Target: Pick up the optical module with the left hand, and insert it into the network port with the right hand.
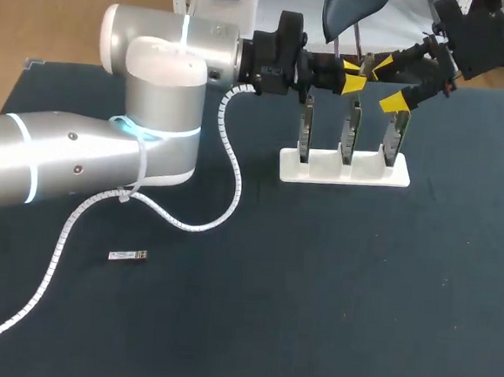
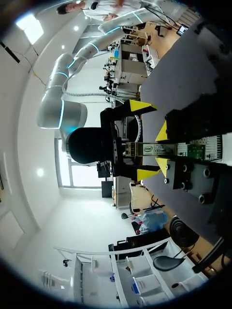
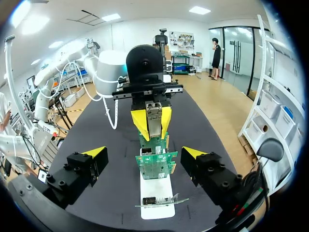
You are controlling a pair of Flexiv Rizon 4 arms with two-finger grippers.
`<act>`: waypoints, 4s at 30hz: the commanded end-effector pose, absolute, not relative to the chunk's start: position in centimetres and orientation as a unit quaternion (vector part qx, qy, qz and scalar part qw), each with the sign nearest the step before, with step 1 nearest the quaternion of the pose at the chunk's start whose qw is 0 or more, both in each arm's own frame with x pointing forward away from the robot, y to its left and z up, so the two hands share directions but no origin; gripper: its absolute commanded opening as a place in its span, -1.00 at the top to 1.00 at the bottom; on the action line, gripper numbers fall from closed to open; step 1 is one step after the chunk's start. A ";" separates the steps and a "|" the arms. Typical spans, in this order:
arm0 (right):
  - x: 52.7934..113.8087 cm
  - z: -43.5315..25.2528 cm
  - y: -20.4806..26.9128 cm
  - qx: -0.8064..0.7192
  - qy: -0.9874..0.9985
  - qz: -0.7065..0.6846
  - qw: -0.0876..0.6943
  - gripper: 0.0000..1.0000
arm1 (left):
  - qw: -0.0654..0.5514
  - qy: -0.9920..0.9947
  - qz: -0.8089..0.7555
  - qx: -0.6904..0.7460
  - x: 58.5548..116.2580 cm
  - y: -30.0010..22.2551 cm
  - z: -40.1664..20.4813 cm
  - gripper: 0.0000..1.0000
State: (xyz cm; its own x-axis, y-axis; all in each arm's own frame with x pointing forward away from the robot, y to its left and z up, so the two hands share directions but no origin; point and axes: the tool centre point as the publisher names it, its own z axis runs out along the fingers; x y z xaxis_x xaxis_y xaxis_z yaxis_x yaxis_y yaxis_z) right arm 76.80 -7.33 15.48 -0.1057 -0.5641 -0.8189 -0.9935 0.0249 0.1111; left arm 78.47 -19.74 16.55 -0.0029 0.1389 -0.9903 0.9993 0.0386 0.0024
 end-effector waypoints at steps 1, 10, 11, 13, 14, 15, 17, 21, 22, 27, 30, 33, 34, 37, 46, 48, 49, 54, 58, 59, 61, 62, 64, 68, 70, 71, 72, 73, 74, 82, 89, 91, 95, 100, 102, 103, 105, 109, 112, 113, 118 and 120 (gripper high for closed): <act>76.8 15.4 -7.3 -0.598 0.651 0.360 0.299 -1.00 | 0.477 0.545 -0.453 0.520 78.4 -19.6 16.4 1.00; 76.8 15.4 -7.3 -0.598 0.651 0.360 0.299 -1.00 | 0.474 0.548 -0.453 0.520 78.3 -19.5 16.3 1.00; 76.8 15.4 -7.3 -0.598 0.651 0.360 0.299 -1.00 | 0.472 0.548 -0.453 0.521 78.3 -19.5 16.2 1.00; 76.8 15.4 -7.3 -0.598 0.651 0.360 0.299 -1.00 | 0.468 0.551 -0.453 0.522 78.3 -19.5 16.0 1.00; 76.8 15.4 -7.3 -0.598 0.651 0.360 0.299 -1.00 | 0.466 0.551 -0.453 0.523 78.2 -19.5 15.9 1.00; 76.8 15.4 -7.3 -0.598 0.651 0.360 0.299 -1.00 | 0.465 0.552 -0.453 0.523 78.2 -19.4 15.9 1.00; 76.8 15.4 -7.3 -0.598 0.651 0.360 0.299 -1.00 | 0.463 0.555 -0.453 0.523 78.1 -19.4 15.8 1.00; 76.8 15.4 -7.3 -0.598 0.651 0.360 0.299 -1.00 | 0.462 0.556 -0.455 0.520 78.1 -19.4 15.7 1.00; 76.8 15.4 -7.3 -0.598 0.651 0.360 0.299 -1.00 | 0.463 0.556 -0.455 0.519 78.1 -19.3 15.7 1.00; 76.8 15.4 -7.3 -0.598 0.651 0.360 0.299 -1.00 | 0.465 0.552 -0.459 0.518 78.2 -19.4 16.0 1.00; 76.8 15.4 -7.3 -0.598 0.651 0.360 0.299 -1.00 | 0.463 0.553 -0.462 0.515 78.2 -19.4 16.0 1.00; 76.8 15.4 -7.3 -0.598 0.651 0.360 0.299 -1.00 | 0.461 0.554 -0.464 0.515 78.1 -19.5 15.9 1.00; 76.8 15.4 -7.3 -0.598 0.651 0.360 0.299 -1.00 | 0.461 0.554 -0.464 0.515 78.0 -19.6 15.9 1.00; 76.8 15.4 -7.3 -0.598 0.651 0.360 0.299 -1.00 | 0.459 0.553 -0.466 0.517 77.9 -19.7 15.8 1.00; 76.8 15.4 -7.3 -0.598 0.651 0.360 0.299 -1.00 | 0.457 0.548 -0.466 0.523 77.8 -19.9 15.9 1.00; 76.8 15.4 -7.3 -0.598 0.651 0.360 0.299 -1.00 | 0.456 0.547 -0.467 0.524 77.8 -19.9 15.9 1.00; 76.8 15.4 -7.3 -0.598 0.651 0.360 0.299 -1.00 | 0.456 0.547 -0.466 0.526 77.7 -19.9 15.9 1.00; 76.8 15.4 -7.3 -0.598 0.651 0.360 0.299 -1.00 | 0.455 0.545 -0.466 0.528 77.7 -20.0 15.9 1.00; 76.8 15.4 -7.3 -0.598 0.651 0.360 0.299 -1.00 | 0.455 0.545 -0.466 0.528 77.7 -20.0 15.9 1.00; 76.8 15.4 -7.3 -0.598 0.651 0.360 0.299 -1.00 | 0.455 0.545 -0.466 0.528 77.7 -20.0 15.9 1.00; 76.8 15.4 -7.3 -0.598 0.651 0.360 0.299 -1.00 | 0.455 0.545 -0.466 0.528 77.7 -20.0 15.9 1.00; 76.8 15.4 -7.3 -0.598 0.651 0.360 0.299 -1.00 | 0.455 0.545 -0.466 0.528 77.7 -20.0 15.9 1.00; 76.8 15.4 -7.3 -0.598 0.651 0.360 0.299 -1.00 | 0.455 0.545 -0.466 0.528 77.7 -20.0 15.9 1.00; 77.0 15.4 -7.6 -0.602 0.652 0.351 0.298 -1.00 | 0.455 0.545 -0.466 0.528 77.7 -20.0 15.9 1.00; 77.2 15.7 -7.9 -0.603 0.653 0.348 0.300 -1.00 | 0.455 0.545 -0.466 0.528 77.7 -20.0 15.9 1.00; 77.3 16.0 -8.0 -0.604 0.650 0.348 0.302 -1.00 | 0.455 0.545 -0.466 0.528 77.7 -20.0 15.9 1.00; 77.4 16.2 -8.1 -0.606 0.648 0.347 0.304 -1.00 | 0.455 0.545 -0.466 0.528 77.7 -20.0 15.9 1.00; 77.4 16.4 -8.2 -0.607 0.647 0.345 0.306 -1.00 | 0.455 0.545 -0.466 0.528 77.7 -20.0 15.9 1.00; 77.6 16.6 -8.3 -0.608 0.647 0.344 0.307 -1.00 | 0.455 0.545 -0.466 0.528 77.7 -20.0 15.9 1.00; 78.0 18.0 -8.5 -0.598 0.634 0.361 0.331 -1.00 | 0.455 0.545 -0.466 0.528 77.7 -20.0 15.9 1.00; 77.6 18.5 -7.6 -0.604 0.620 0.374 0.334 -1.00 | 0.455 0.545 -0.466 0.528 77.7 -20.0 15.9 1.00; 77.5 18.5 -7.2 -0.605 0.618 0.375 0.334 -1.00 | 0.455 0.545 -0.466 0.528 77.7 -20.0 15.9 1.00; 77.6 18.5 -6.6 -0.608 0.613 0.378 0.335 -1.00 | 0.455 0.545 -0.466 0.528 77.7 -20.0 15.9 1.00; 77.8 18.6 -5.9 -0.611 0.607 0.380 0.338 -1.00 | 0.455 0.545 -0.466 0.528 77.7 -20.0 15.9 1.00; 77.9 18.7 -5.7 -0.612 0.606 0.378 0.340 -1.00 | 0.455 0.545 -0.466 0.528 77.7 -20.0 15.9 1.00; 77.9 18.8 -5.7 -0.614 0.604 0.378 0.340 -1.00 | 0.455 0.545 -0.466 0.528 77.7 -20.0 15.9 1.00; 78.0 18.9 -5.5 -0.615 0.602 0.379 0.341 -1.00 | 0.455 0.545 -0.466 0.528 77.7 -20.0 15.9 1.00; 78.1 19.1 -5.3 -0.617 0.598 0.381 0.343 -1.00 | 0.455 0.545 -0.466 0.528 77.7 -20.0 15.9 1.00; 78.3 19.3 -5.0 -0.618 0.595 0.382 0.344 -1.00 | 0.455 0.545 -0.466 0.528 77.7 -20.0 15.9 1.00; 78.3 19.3 -4.9 -0.618 0.594 0.382 0.344 -1.00 | 0.455 0.545 -0.466 0.528 77.7 -20.0 15.9 1.00; 78.3 19.3 -4.9 -0.620 0.595 0.383 0.340 -1.00 | 0.455 0.545 -0.466 0.528 77.7 -20.0 15.9 1.00; 78.3 19.3 -4.9 -0.620 0.596 0.383 0.338 -1.00 | 0.455 0.545 -0.466 0.528 77.7 -20.0 15.9 1.00</act>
State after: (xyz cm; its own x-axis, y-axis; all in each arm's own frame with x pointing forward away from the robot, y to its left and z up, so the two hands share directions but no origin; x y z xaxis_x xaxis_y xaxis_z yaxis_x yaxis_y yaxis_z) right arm 77.96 -4.93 19.31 -0.0016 -0.4785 -0.8781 -0.9979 -0.0556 0.0321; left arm 77.58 -19.91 15.90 -0.0282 0.1504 -0.9882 0.9996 0.0116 -0.0267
